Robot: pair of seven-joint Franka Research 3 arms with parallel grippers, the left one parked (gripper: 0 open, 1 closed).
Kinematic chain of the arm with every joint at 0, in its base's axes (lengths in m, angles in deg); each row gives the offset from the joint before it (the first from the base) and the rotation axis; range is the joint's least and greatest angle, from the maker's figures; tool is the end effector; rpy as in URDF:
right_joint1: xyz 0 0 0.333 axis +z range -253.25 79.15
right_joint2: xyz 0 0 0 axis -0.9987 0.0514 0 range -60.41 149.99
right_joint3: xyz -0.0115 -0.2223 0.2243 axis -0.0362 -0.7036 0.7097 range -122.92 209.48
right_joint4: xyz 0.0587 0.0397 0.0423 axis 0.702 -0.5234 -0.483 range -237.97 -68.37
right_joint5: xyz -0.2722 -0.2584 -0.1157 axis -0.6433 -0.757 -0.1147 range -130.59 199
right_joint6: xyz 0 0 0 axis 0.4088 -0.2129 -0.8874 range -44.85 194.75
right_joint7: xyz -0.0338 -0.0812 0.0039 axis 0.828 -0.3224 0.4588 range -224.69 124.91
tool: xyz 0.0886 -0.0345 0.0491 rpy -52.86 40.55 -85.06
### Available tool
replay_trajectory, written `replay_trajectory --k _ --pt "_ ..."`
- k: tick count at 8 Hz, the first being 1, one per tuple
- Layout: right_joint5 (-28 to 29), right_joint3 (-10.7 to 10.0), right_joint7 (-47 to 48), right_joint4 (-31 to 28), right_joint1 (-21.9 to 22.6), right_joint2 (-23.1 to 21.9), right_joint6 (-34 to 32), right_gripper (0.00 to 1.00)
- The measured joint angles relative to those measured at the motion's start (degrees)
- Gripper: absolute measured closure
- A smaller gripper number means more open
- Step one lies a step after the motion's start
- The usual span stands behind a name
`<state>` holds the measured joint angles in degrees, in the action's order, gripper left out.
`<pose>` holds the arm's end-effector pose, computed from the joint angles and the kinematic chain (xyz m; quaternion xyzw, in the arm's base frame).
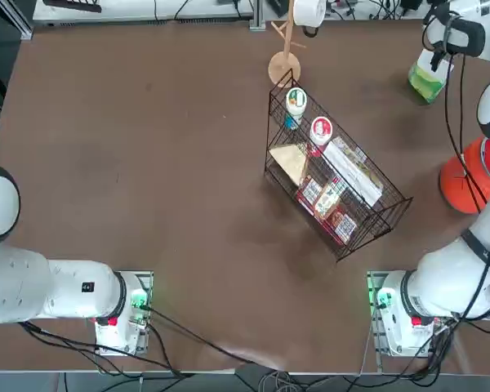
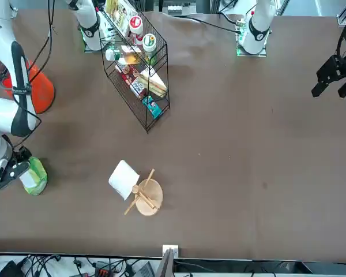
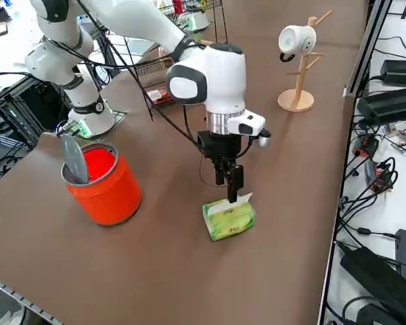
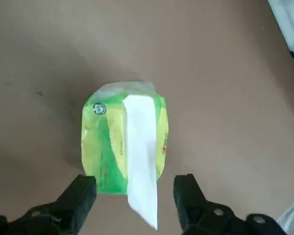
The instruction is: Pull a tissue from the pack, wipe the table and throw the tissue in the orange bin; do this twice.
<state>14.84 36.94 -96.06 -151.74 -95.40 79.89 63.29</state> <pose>0.6920 -0.1748 0.3003 0.9087 0.3789 -0.0212 0.1741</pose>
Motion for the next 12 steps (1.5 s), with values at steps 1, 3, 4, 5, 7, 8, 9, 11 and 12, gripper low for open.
replay_trajectory --k 1,3,4,5,7,8,9,11,12 --pt "0.0 0.0 -0.8 0.1 -0.1 0.6 1.0 0.04" --pt "0.0 0.0 -2.2 0.2 -0.3 1.5 3.3 0.04" --pt "0.0 0.0 -2.4 0.2 -0.5 2.3 4.2 0.06" --pt "0.0 0.0 -2.4 0.3 -0.6 2.9 4.8 0.07" --pt "0.0 0.0 -2.4 0.6 -0.7 3.2 5.1 0.2" --pt "0.0 -0.1 -2.4 0.9 -0.7 3.1 4.8 0.32" --pt "0.0 -0.1 -2.9 1.0 -0.7 2.9 4.0 0.43" --pt "0.0 -0.1 -3.5 1.0 -0.7 2.8 2.0 0.63" --pt "0.0 -0.1 -3.5 1.1 -0.7 2.7 0.8 0.75"
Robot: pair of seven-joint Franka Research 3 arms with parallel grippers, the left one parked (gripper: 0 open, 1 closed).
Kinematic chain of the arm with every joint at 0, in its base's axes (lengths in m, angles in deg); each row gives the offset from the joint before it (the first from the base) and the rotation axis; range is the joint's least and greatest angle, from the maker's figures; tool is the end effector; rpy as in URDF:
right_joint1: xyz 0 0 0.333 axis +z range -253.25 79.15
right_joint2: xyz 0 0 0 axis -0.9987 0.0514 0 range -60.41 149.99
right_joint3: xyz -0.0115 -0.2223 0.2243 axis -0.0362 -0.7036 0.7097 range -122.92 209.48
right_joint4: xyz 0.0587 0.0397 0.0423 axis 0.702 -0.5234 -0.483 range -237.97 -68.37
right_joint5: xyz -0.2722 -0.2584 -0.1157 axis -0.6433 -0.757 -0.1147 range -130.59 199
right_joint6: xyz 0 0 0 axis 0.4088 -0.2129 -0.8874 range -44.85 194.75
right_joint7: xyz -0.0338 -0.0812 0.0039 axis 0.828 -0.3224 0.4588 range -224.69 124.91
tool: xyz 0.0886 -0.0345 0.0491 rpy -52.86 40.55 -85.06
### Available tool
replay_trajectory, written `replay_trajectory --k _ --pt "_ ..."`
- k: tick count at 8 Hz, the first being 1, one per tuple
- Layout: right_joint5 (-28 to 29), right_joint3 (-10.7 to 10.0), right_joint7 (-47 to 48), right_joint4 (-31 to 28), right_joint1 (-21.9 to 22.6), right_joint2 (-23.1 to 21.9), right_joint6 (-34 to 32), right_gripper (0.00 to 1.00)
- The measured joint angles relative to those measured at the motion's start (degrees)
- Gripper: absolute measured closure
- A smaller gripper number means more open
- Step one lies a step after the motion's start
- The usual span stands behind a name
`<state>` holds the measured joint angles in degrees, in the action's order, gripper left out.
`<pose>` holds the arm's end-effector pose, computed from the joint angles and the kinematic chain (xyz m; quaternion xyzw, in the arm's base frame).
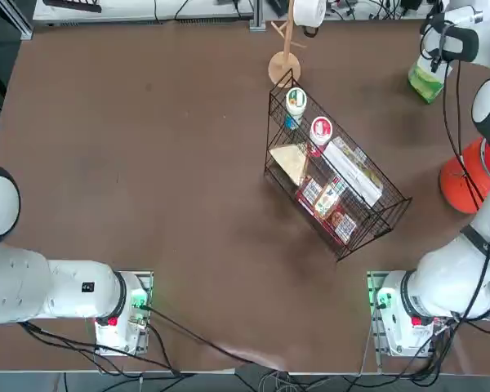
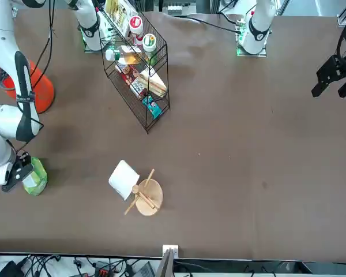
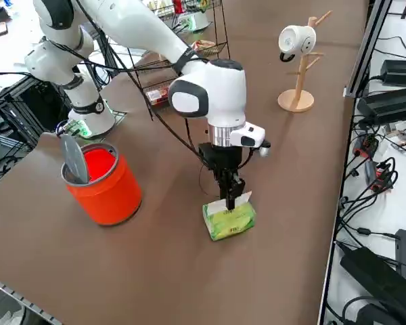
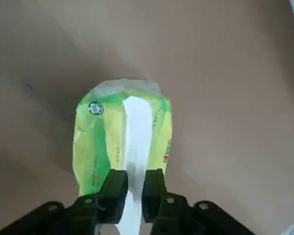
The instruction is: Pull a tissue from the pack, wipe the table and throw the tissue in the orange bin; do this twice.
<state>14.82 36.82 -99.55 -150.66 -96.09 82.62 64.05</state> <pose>0.6935 -0.1842 0.2763 0.8981 0.4043 -0.0345 0.1696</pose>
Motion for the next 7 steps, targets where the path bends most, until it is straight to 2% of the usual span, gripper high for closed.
replay_trajectory --k 3,7 --pt "0.0 0.2 -0.1 0.5 0.2 -1.4 -4.6 0.98" --pt "2.2 0.4 0.2 0.9 0.3 -3.2 -7.9 0.99"
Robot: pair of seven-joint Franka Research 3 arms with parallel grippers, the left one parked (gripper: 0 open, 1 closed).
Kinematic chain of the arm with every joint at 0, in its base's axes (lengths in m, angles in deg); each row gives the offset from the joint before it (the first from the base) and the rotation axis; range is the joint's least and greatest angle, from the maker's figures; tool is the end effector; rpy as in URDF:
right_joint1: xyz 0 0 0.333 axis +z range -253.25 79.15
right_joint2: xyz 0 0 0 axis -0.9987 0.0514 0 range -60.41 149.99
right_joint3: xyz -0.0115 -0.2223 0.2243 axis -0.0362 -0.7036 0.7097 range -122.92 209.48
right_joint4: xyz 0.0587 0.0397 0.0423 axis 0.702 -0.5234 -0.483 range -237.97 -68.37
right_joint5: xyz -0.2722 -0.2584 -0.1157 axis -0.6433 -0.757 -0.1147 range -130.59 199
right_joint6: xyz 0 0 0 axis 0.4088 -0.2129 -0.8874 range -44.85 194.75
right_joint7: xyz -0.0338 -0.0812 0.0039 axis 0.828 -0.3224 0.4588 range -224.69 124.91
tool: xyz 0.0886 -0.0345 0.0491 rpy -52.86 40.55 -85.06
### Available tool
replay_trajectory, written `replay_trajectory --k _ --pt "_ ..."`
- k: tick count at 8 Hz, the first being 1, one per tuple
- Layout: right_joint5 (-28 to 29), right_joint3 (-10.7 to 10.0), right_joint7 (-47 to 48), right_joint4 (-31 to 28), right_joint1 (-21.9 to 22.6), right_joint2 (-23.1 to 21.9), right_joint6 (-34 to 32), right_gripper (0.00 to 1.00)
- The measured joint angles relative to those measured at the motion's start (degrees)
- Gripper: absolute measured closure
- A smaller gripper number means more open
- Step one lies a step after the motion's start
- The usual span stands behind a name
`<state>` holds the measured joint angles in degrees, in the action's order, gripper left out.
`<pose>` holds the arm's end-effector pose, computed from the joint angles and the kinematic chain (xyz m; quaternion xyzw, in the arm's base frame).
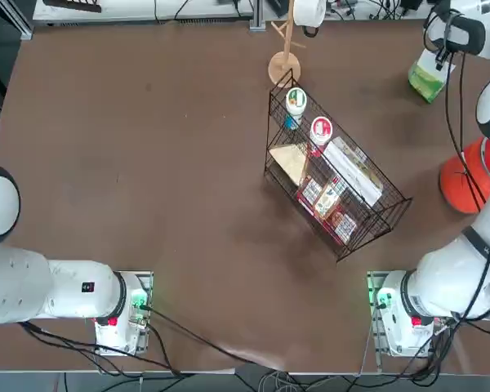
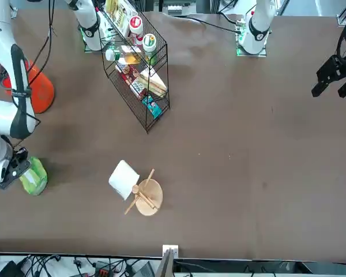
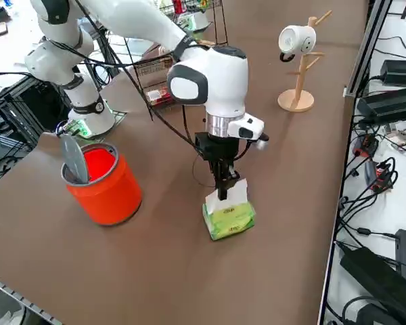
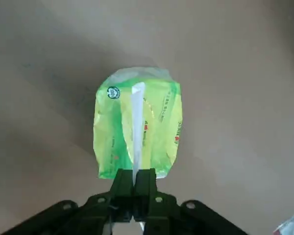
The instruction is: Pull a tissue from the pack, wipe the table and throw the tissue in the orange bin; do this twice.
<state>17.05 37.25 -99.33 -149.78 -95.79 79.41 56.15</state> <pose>0.6874 -0.1795 0.3103 0.9106 0.3829 -0.0554 0.1450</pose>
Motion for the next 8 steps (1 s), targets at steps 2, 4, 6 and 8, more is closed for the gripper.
replay_trajectory --k 2,4,6,8 --pt "3.2 0.0 1.8 1.6 0.8 -2.8 -5.6 0.99" --pt "3.9 0.2 7.6 2.5 2.7 -7.2 -14.1 0.99" --pt "9.2 0.8 16.1 2.5 4.9 -10.5 -23.5 0.99" --pt "12.2 1.2 25.7 0.8 8.2 -12.6 -27.6 0.99"
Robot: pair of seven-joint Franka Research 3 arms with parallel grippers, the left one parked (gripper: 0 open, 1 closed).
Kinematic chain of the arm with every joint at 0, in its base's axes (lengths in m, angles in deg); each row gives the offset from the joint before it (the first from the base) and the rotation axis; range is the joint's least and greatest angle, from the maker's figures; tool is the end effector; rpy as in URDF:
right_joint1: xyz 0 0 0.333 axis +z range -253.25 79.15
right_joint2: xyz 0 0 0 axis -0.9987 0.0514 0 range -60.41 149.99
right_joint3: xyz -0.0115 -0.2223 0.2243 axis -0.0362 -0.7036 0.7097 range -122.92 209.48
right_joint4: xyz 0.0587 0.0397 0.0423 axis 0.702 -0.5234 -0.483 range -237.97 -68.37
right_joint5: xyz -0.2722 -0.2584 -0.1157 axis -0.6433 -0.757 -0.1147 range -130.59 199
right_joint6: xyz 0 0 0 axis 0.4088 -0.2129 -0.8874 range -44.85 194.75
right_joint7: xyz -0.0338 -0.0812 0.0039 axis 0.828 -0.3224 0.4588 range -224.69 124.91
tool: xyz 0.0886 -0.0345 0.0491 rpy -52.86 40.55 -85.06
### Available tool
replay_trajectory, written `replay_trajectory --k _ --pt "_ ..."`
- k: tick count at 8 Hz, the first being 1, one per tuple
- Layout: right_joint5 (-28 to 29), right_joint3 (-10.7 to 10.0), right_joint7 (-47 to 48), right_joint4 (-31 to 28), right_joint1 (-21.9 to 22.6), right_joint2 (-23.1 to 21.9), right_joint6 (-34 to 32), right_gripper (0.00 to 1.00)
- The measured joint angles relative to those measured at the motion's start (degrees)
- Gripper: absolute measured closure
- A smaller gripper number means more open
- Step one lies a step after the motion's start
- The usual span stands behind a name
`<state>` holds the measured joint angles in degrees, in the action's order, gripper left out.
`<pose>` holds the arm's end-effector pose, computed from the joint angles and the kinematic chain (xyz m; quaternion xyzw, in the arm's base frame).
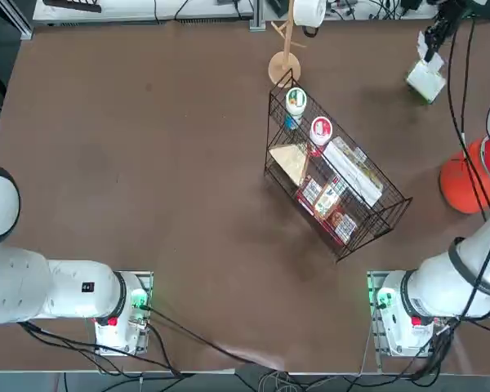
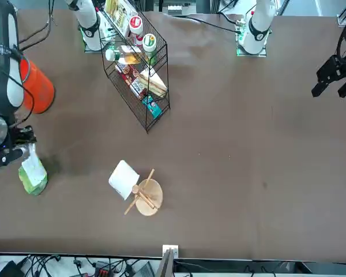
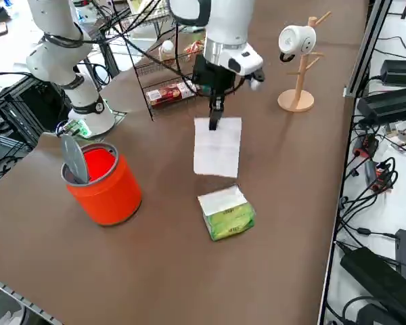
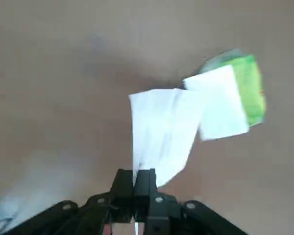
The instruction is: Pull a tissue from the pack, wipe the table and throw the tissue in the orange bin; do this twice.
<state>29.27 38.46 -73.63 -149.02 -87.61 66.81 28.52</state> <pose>0.6481 -0.0621 0.4252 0.9793 0.1703 -0.1049 0.0325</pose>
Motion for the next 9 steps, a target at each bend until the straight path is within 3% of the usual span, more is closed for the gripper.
replay_trajectory --k 6,9 --pt "5.4 0.3 26.7 -15.9 12.4 -5.9 1.4 0.99" --pt "7.9 0.3 33.5 -29.0 14.4 -12.6 10.1 0.99"
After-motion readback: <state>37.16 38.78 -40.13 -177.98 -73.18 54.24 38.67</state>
